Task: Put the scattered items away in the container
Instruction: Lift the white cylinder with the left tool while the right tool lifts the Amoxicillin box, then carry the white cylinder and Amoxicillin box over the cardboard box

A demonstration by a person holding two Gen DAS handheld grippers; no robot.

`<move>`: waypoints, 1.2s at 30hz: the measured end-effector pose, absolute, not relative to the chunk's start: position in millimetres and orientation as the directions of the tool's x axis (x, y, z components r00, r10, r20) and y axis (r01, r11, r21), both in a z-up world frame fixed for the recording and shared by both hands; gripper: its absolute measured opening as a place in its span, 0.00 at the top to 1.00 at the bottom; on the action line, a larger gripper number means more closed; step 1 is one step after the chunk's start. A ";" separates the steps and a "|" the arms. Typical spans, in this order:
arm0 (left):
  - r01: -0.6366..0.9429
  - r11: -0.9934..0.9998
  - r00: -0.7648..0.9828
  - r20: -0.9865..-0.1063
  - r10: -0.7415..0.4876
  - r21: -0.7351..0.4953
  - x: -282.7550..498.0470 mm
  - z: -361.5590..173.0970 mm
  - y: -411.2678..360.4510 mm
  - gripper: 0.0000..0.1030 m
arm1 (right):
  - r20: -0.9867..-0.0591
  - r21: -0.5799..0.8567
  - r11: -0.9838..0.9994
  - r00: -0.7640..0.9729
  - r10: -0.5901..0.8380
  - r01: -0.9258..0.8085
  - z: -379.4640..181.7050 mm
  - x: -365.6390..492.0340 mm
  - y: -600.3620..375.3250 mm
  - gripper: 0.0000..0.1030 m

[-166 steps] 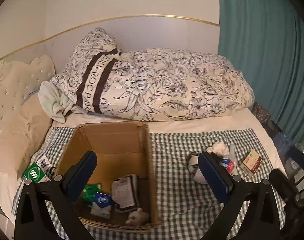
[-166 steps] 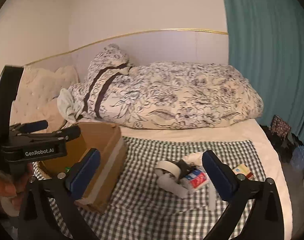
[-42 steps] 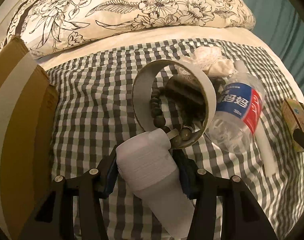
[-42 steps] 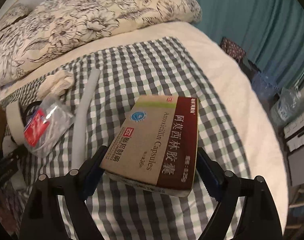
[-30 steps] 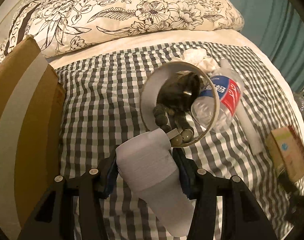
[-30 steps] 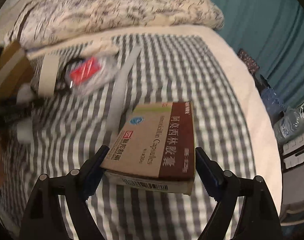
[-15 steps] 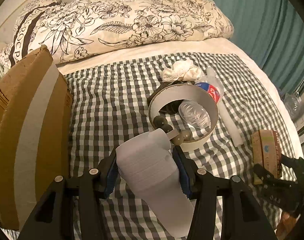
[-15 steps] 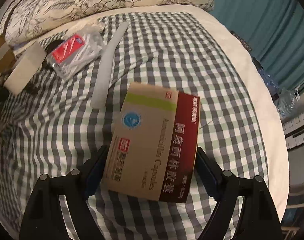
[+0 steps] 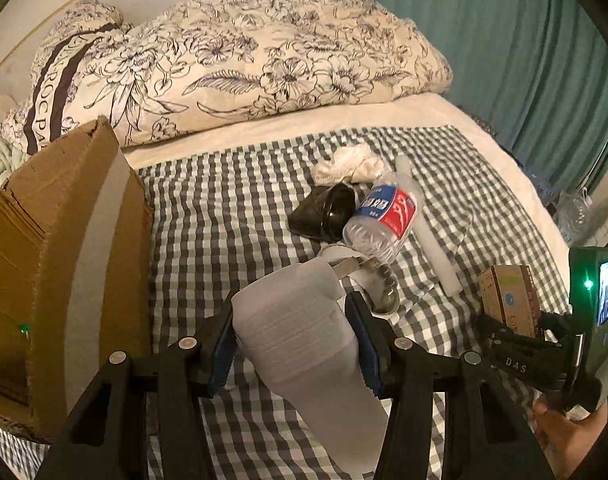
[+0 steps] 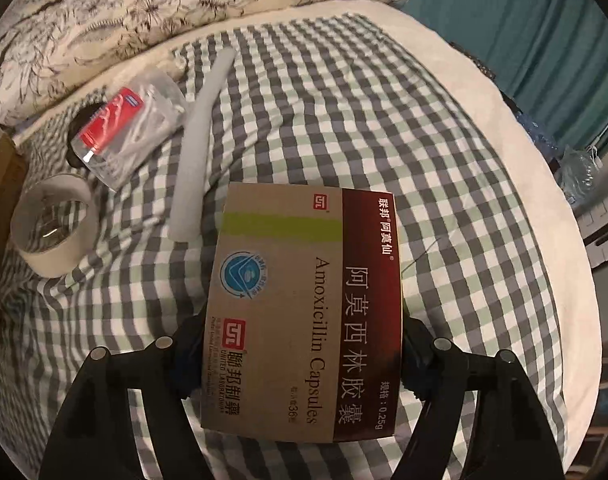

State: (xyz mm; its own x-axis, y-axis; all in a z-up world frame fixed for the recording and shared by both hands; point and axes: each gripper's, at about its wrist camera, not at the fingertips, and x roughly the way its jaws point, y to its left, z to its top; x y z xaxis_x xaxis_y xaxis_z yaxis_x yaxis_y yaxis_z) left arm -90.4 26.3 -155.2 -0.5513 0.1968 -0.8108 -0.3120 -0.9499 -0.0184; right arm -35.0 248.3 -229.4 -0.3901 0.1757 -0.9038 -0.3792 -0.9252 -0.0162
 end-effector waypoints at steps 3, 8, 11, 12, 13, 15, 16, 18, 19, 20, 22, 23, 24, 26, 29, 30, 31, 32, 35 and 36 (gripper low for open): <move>-0.307 -0.951 -0.551 -0.810 0.203 -0.030 -88.4 -153.0 22.7 0.49 | -0.889 0.001 -0.924 -0.423 0.175 -0.383 -218.3 -29.3 244.7 0.28; -0.304 -0.952 -0.569 -0.793 0.217 -0.043 -81.7 -142.1 12.5 0.49 | -0.843 0.030 -0.924 -0.506 0.182 -0.381 -186.0 -18.5 238.0 0.28; -0.305 -0.951 -0.582 -0.780 0.232 -0.056 -76.7 -133.0 5.1 0.49 | -0.806 0.063 -0.924 -0.566 0.175 -0.376 -162.8 -11.9 232.2 0.28; -0.308 -0.950 -0.586 -0.774 0.239 -0.060 -74.5 -129.5 2.4 0.49 | -0.792 0.071 -0.926 -0.585 0.175 -0.372 -154.6 -8.0 228.6 0.28; -0.310 -0.949 -0.592 -0.768 0.244 -0.063 -72.1 -125.6 -0.4 0.49 | -0.778 0.076 -0.928 -0.603 0.174 -0.366 -146.4 -4.3 225.0 0.28; -0.315 -0.946 -0.603 -0.755 0.258 -0.071 -67.4 -117.3 -6.0 0.49 | -0.751 0.088 -0.930 -0.637 0.172 -0.356 -130.3 2.6 218.1 0.28; -0.319 -0.945 -0.609 -0.748 0.265 -0.076 -65.1 -113.1 -8.7 0.49 | -0.735 0.097 -0.931 -0.656 0.172 -0.352 -121.5 6.5 214.2 0.28; -0.324 -0.943 -0.619 -0.735 0.276 -0.082 -60.8 -104.8 -12.3 0.49 | -0.708 0.111 -0.933 -0.686 0.168 -0.343 -108.5 11.4 208.0 0.28; -0.327 -0.942 -0.626 -0.727 0.281 -0.083 -58.4 -100.1 -13.7 0.49 | -0.695 0.118 -0.934 -0.699 0.166 -0.338 -102.1 13.4 205.0 0.28; -0.329 -0.941 -0.635 -0.719 0.283 -0.081 -56.1 -95.4 -15.0 0.49 | -0.681 0.123 -0.935 -0.714 0.163 -0.331 -94.9 16.0 201.2 0.28; -0.333 -0.940 -0.651 -0.702 0.287 -0.076 -52.0 -86.2 -17.0 0.49 | -0.661 0.125 -0.940 -0.733 0.160 -0.319 -84.1 17.1 193.9 0.28; -0.334 -0.940 -0.659 -0.694 0.289 -0.074 -49.6 -81.8 -18.0 0.49 | -0.652 0.125 -0.941 -0.741 0.160 -0.314 -78.6 18.4 189.5 0.28; -0.336 -0.939 -0.667 -0.686 0.291 -0.072 -47.1 -77.1 -19.1 0.49 | -0.643 0.126 -0.943 -0.749 0.159 -0.308 -73.2 20.2 185.4 0.28; -0.339 -0.938 -0.682 -0.670 0.294 -0.067 -42.5 -68.0 -20.7 0.49 | -0.626 0.134 -0.945 -0.765 0.154 -0.300 -63.3 24.0 178.4 0.28; -0.338 -0.940 -0.709 -0.643 0.290 -0.051 -35.0 -54.1 -25.0 0.49 | -0.602 0.144 -0.947 -0.785 0.145 -0.286 -50.2 27.9 170.6 0.28; -0.337 -0.940 -0.716 -0.636 0.288 -0.047 -33.1 -49.7 -26.4 0.49 | -0.593 0.145 -0.949 -0.792 0.144 -0.281 -45.4 29.5 166.9 0.28; -0.334 -0.941 -0.722 -0.630 0.287 -0.046 -31.6 -45.6 -28.3 0.49 | -0.586 0.145 -0.950 -0.798 0.143 -0.276 -41.3 30.3 163.5 0.28; -0.331 -0.943 -0.727 -0.624 0.285 -0.045 -29.9 -41.9 -30.4 0.49 | -0.581 0.144 -0.951 -0.802 0.142 -0.273 -37.3 31.4 159.4 0.28; -0.314 -0.949 -0.749 -0.606 0.269 -0.032 -26.3 -31.8 -38.2 0.49 | -0.567 0.133 -0.956 -0.811 0.144 -0.262 -28.6 33.7 148.0 0.28; -0.307 -0.951 -0.756 -0.601 0.260 -0.026 -25.8 -29.0 -41.0 0.49 | -0.566 0.128 -0.957 -0.812 0.145 -0.260 -27.3 33.7 144.5 0.28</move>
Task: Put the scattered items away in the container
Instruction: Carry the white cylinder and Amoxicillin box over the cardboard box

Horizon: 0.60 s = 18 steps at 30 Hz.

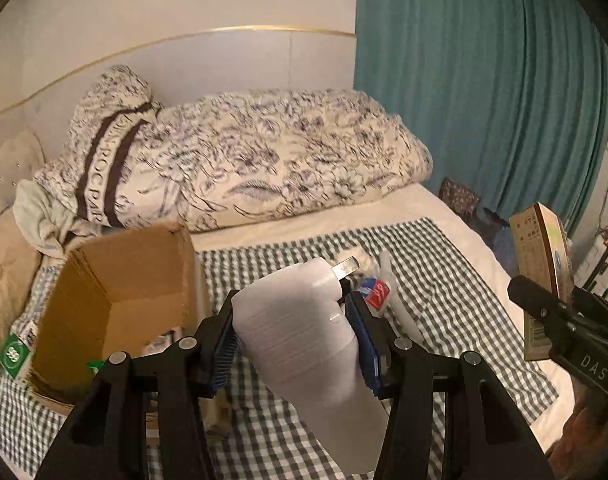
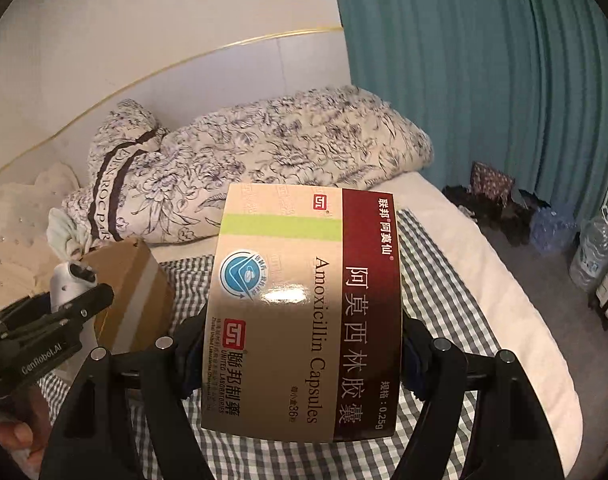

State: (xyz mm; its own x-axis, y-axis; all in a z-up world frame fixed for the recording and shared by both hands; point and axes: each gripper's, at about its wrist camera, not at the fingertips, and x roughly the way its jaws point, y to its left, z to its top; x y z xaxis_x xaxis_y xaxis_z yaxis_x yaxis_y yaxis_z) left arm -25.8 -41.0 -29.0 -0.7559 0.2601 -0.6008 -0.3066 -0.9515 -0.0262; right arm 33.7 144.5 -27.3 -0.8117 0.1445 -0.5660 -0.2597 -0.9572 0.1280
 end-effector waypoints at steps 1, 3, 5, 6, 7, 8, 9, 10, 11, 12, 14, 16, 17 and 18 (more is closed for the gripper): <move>-0.299 -0.954 -0.761 -0.597 0.253 -0.022 -25.6 -26.4 -44.4 0.49 | -0.566 0.125 -0.958 -0.812 0.144 -0.258 -26.2 33.1 141.1 0.28; -0.281 -0.959 -0.771 -0.590 0.239 -0.021 -26.0 -21.3 -52.7 0.49 | -0.568 0.125 -0.960 -0.812 0.137 -0.250 -24.3 31.9 134.4 0.28; -0.262 -0.965 -0.784 -0.579 0.224 -0.019 -26.9 -16.1 -62.8 0.49 | -0.564 0.120 -0.964 -0.815 0.131 -0.238 -21.0 30.7 126.6 0.28; -0.253 -0.967 -0.789 -0.574 0.219 -0.021 -27.1 -13.7 -68.6 0.49 | -0.562 0.118 -0.965 -0.817 0.128 -0.233 -19.3 30.3 122.9 0.28; -0.246 -0.969 -0.794 -0.568 0.215 -0.023 -26.9 -11.6 -74.3 0.49 | -0.560 0.118 -0.967 -0.819 0.123 -0.225 -17.1 29.6 118.0 0.28; -0.236 -0.972 -0.799 -0.564 0.207 -0.022 -27.3 -9.9 -79.6 0.49 | -0.557 0.116 -0.969 -0.822 0.117 -0.216 -14.6 28.8 112.7 0.28; -0.223 -0.975 -0.806 -0.559 0.195 -0.019 -27.9 -8.3 -85.5 0.49 | -0.554 0.111 -0.972 -0.825 0.112 -0.207 -11.9 27.9 107.2 0.28; -0.210 -0.978 -0.811 -0.555 0.184 -0.016 -28.7 -6.8 -91.4 0.49 | -0.550 0.105 -0.975 -0.828 0.106 -0.195 -9.1 26.4 100.4 0.28; -0.197 -0.980 -0.816 -0.553 0.172 -0.014 -29.9 -5.2 -97.5 0.49 | -0.547 0.098 -0.978 -0.831 0.100 -0.183 -6.7 24.7 93.8 0.28; -0.183 -0.983 -0.820 -0.551 0.159 -0.012 -31.5 -3.7 -104.3 0.49 | -0.545 0.091 -0.981 -0.833 0.094 -0.171 -4.5 22.4 87.8 0.28; -0.158 -0.987 -0.825 -0.548 0.138 -0.011 -34.3 -1.4 -116.1 0.49 | -0.543 0.081 -0.986 -0.836 0.079 -0.146 -0.3 16.6 75.0 0.28; -0.127 -0.992 -0.831 -0.545 0.110 -0.006 -37.5 1.6 -130.9 0.49 | -0.540 0.074 -0.990 -0.839 0.060 -0.118 3.3 10.4 62.2 0.28; -0.112 -0.994 -0.834 -0.543 0.097 -0.004 -39.2 3.3 -138.2 0.49 | -0.539 0.072 -0.992 -0.841 0.050 -0.105 5.2 7.4 56.6 0.28; -0.101 -0.995 -0.837 -0.541 0.086 -0.003 -40.7 4.9 -145.3 0.49 | -0.538 0.071 -0.993 -0.842 0.041 -0.093 6.9 4.6 51.1 0.28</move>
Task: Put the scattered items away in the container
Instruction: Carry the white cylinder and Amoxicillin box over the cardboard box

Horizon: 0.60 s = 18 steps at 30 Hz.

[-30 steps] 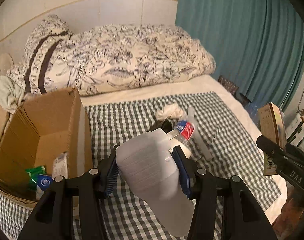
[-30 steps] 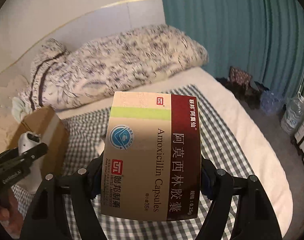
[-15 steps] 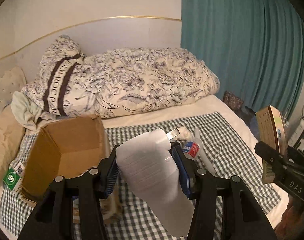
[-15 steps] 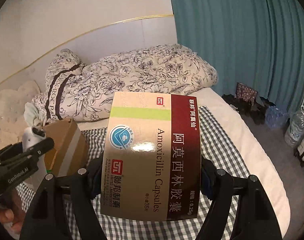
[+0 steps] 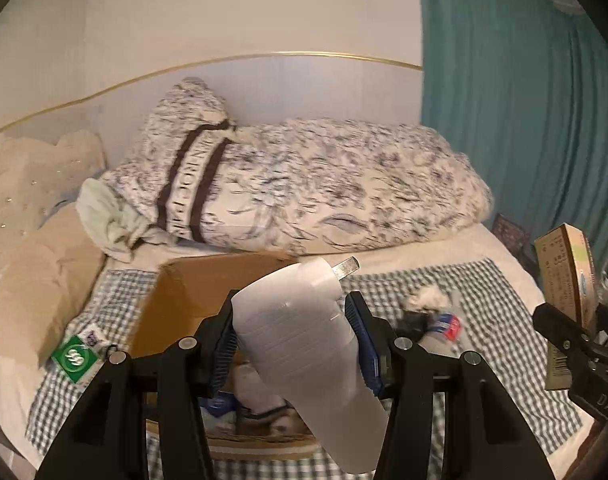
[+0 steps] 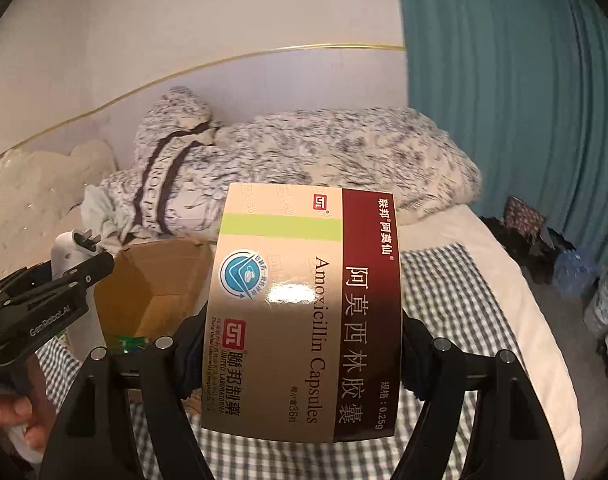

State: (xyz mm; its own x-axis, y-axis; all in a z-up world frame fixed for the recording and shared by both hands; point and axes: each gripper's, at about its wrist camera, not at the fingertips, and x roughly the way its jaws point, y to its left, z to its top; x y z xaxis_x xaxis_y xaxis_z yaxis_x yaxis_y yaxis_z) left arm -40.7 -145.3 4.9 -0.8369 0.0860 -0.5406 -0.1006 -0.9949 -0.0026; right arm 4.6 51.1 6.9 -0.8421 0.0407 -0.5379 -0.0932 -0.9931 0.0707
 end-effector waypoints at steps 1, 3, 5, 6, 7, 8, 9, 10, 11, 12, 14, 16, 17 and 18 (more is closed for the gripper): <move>-0.088 -0.996 -0.840 -0.538 0.076 -0.003 -42.1 6.6 -153.3 0.49 | -0.537 0.069 -0.995 -0.843 0.029 -0.078 9.1 0.4 44.0 0.28; -0.063 -0.998 -0.845 -0.532 0.053 0.000 -44.4 9.1 -168.8 0.49 | -0.534 0.064 -0.997 -0.845 0.011 -0.053 13.1 -5.9 32.2 0.28; -0.038 -0.999 -0.849 -0.527 0.026 0.011 -46.0 10.5 -182.2 0.49 | -0.530 0.057 -0.998 -0.848 -0.008 -0.027 17.3 -13.1 18.5 0.28; -0.027 -0.999 -0.849 -0.528 0.014 0.017 -47.2 10.8 -189.2 0.49 | -0.528 0.056 -0.998 -0.849 -0.018 -0.014 19.0 -16.4 12.7 0.28; -0.016 -1.000 -0.849 -0.528 0.002 0.022 -48.5 11.0 -195.6 0.49 | -0.527 0.057 -0.998 -0.849 -0.028 -0.002 20.2 -19.6 7.2 0.28; -0.007 -1.000 -0.849 -0.529 -0.007 0.026 -49.8 11.0 -201.1 0.49 | -0.527 0.058 -0.998 -0.849 -0.039 0.011 20.8 -22.8 1.5 0.28; 0.000 -1.000 -0.849 -0.529 -0.015 0.027 -50.7 11.3 -207.5 0.49 | -0.528 0.058 -0.998 -0.848 -0.052 0.026 21.3 -26.7 -5.3 0.28; 0.006 -1.000 -0.849 -0.528 -0.020 0.028 -51.1 12.2 -213.8 0.49 | -0.528 0.057 -0.998 -0.847 -0.064 0.040 21.6 -30.5 -12.3 0.28; 0.011 -0.999 -0.850 -0.526 -0.026 0.031 -51.2 13.4 -218.8 0.49 | -0.529 0.054 -0.997 -0.846 -0.071 0.050 21.9 -33.4 -18.1 0.28; 0.016 -0.999 -0.851 -0.525 -0.032 0.035 -51.3 14.1 -223.8 0.49 | -0.530 0.052 -0.997 -0.844 -0.079 0.060 21.8 -36.6 -23.7 0.28; 0.021 -0.999 -0.851 -0.524 -0.039 0.040 -51.9 15.3 -231.8 0.49 | -0.536 0.054 -0.995 -0.838 -0.098 0.082 20.7 -44.6 -34.0 0.28; 0.025 -0.999 -0.851 -0.524 -0.044 0.042 -53.2 15.7 -239.5 0.49 | -0.545 0.055 -0.993 -0.831 -0.117 0.104 19.2 -53.1 -45.9 0.28; 0.027 -0.999 -0.849 -0.527 -0.044 0.040 -54.9 15.4 -242.8 0.49 | -0.548 0.052 -0.992 -0.827 -0.124 0.114 18.5 -57.5 -52.5 0.28; 0.028 -0.999 -0.845 -0.532 -0.043 0.037 -56.7 14.1 -245.8 0.49 | -0.552 0.047 -0.991 -0.824 -0.127 0.122 17.3 -61.3 -58.7 0.28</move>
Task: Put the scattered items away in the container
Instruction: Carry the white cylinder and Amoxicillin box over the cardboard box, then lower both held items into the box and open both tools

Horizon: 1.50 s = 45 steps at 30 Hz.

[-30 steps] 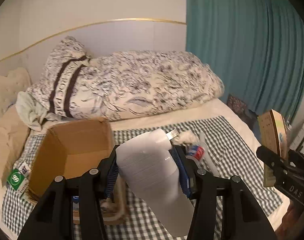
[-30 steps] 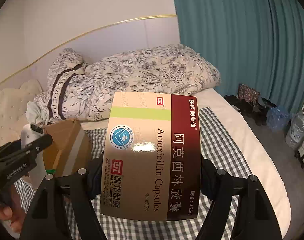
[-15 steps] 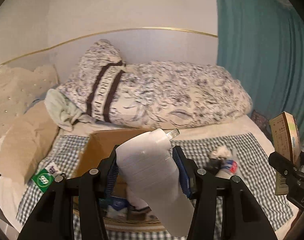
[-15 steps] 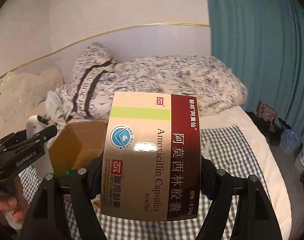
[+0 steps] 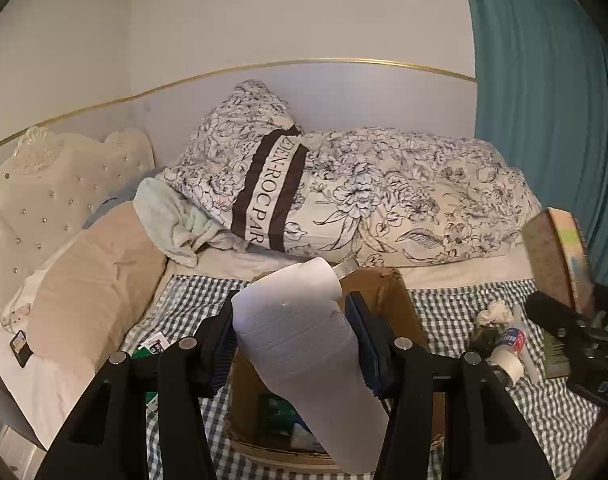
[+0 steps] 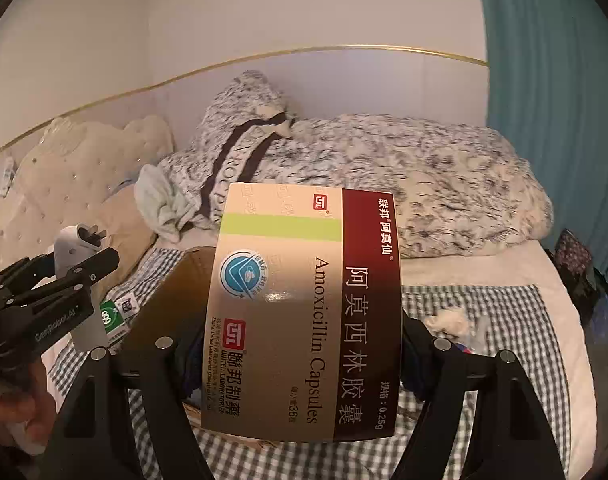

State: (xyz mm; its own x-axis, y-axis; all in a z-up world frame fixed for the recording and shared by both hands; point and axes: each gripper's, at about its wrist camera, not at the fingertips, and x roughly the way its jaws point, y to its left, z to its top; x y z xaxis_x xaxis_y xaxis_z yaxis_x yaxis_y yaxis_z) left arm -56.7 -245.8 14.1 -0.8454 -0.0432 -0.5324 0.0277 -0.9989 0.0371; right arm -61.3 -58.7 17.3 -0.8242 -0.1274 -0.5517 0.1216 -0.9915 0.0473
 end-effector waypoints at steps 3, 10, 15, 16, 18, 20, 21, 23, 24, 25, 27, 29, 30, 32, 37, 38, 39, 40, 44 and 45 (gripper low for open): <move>0.034 -0.999 -0.833 -0.551 -0.049 0.039 -63.7 6.9 -252.7 0.49 | -0.568 0.036 -0.988 -0.810 -0.144 0.150 10.6 -73.9 -76.6 0.28; 0.035 -0.998 -0.785 -0.617 -0.057 0.048 -86.1 -22.6 -262.3 0.49 | -0.623 0.038 -0.982 -0.764 -0.169 0.186 -20.7 -98.2 -98.0 0.28; 0.040 -0.998 -0.740 -0.671 -0.056 0.039 -103.4 -44.5 -268.2 0.49 | -0.659 0.038 -0.979 -0.731 -0.174 0.199 -38.6 -115.8 -104.5 0.28; 0.040 -0.999 -0.729 -0.683 -0.053 0.035 -106.8 -49.0 -269.0 0.49 | -0.668 0.038 -0.979 -0.723 -0.175 0.202 -42.6 -119.6 -106.1 0.28; 0.037 -0.999 -0.708 -0.705 -0.046 0.027 -113.3 -57.9 -270.9 0.49 | -0.688 0.037 -0.977 -0.703 -0.177 0.210 -51.6 -126.3 -108.9 0.28; 0.033 -0.999 -0.686 -0.727 -0.037 0.020 -120.2 -67.0 -272.1 0.49 | -0.705 0.037 -0.975 -0.686 -0.179 0.218 -58.7 -131.9 -110.9 0.28; 0.029 -0.999 -0.673 -0.739 -0.030 0.015 -123.0 -72.0 -272.6 0.49 | -0.712 0.037 -0.975 -0.678 -0.181 0.220 -62.8 -133.8 -112.1 0.28; 0.022 -1.000 -0.650 -0.760 -0.025 0.015 -126.6 -81.6 -272.6 0.49 | -0.726 0.038 -0.973 -0.663 -0.184 0.229 -70.6 -137.4 -115.3 0.28; 0.018 -1.000 -0.639 -0.768 -0.029 0.023 -128.3 -86.2 -272.1 0.49 | -0.732 0.035 -0.972 -0.657 -0.183 0.232 -74.7 -139.2 -116.9 0.28; 0.014 -0.999 -0.629 -0.777 -0.033 0.031 -129.8 -90.7 -271.4 0.49 | -0.738 0.032 -0.972 -0.651 -0.180 0.234 -78.5 -141.0 -118.0 0.28; 0.011 -0.999 -0.609 -0.792 -0.036 0.037 -132.7 -98.7 -271.1 0.49 | -0.756 0.035 -0.970 -0.628 -0.183 0.241 -87.8 -145.5 -119.9 0.28; 0.011 -0.999 -0.589 -0.807 -0.041 0.043 -136.1 -105.7 -271.3 0.49 | -0.770 0.035 -0.968 -0.611 -0.185 0.249 -95.0 -147.5 -122.2 0.28; 0.011 -0.999 -0.581 -0.813 -0.044 0.046 -137.2 -109.0 -271.5 0.49 | -0.778 0.031 -0.967 -0.602 -0.182 0.253 -98.8 -148.3 -123.7 0.28; 0.010 -0.999 -0.567 -0.822 -0.050 0.053 -139.0 -113.8 -271.4 0.49 | -0.792 0.012 -0.965 -0.586 -0.170 0.264 -105.9 -149.4 -127.7 0.28; 0.011 -0.998 -0.551 -0.833 -0.057 0.062 -139.6 -118.9 -271.2 0.49 | -0.809 0.010 -0.962 -0.563 -0.169 0.274 -114.2 -149.1 -129.4 0.28; 0.012 -0.998 -0.552 -0.832 -0.060 0.064 -139.2 -118.3 -270.7 0.49 | -0.809 0.009 -0.961 -0.563 -0.169 0.275 -114.4 -148.6 -129.5 0.28; 0.014 -0.998 -0.554 -0.830 -0.062 0.066 -138.8 -117.1 -270.3 0.49 | -0.808 0.009 -0.961 -0.564 -0.169 0.276 -113.8 -147.9 -129.4 0.28; 0.016 -0.998 -0.555 -0.830 -0.062 0.064 -138.7 -115.5 -270.2 0.48 | -0.806 0.007 -0.961 -0.567 -0.168 0.275 -112.9 -147.1 -129.7 0.28; 0.024 -0.998 -0.581 -0.812 -0.058 0.055 -135.5 -100.7 -269.8 0.36 | -0.783 -0.007 -0.963 -0.600 -0.164 0.271 -103.5 -143.4 -129.4 0.22; 0.029 -0.998 -0.596 -0.801 -0.060 0.053 -132.9 -94.2 -269.6 0.32 | -0.771 -0.010 -0.963 -0.615 -0.165 0.271 -99.1 -141.1 -128.4 0.21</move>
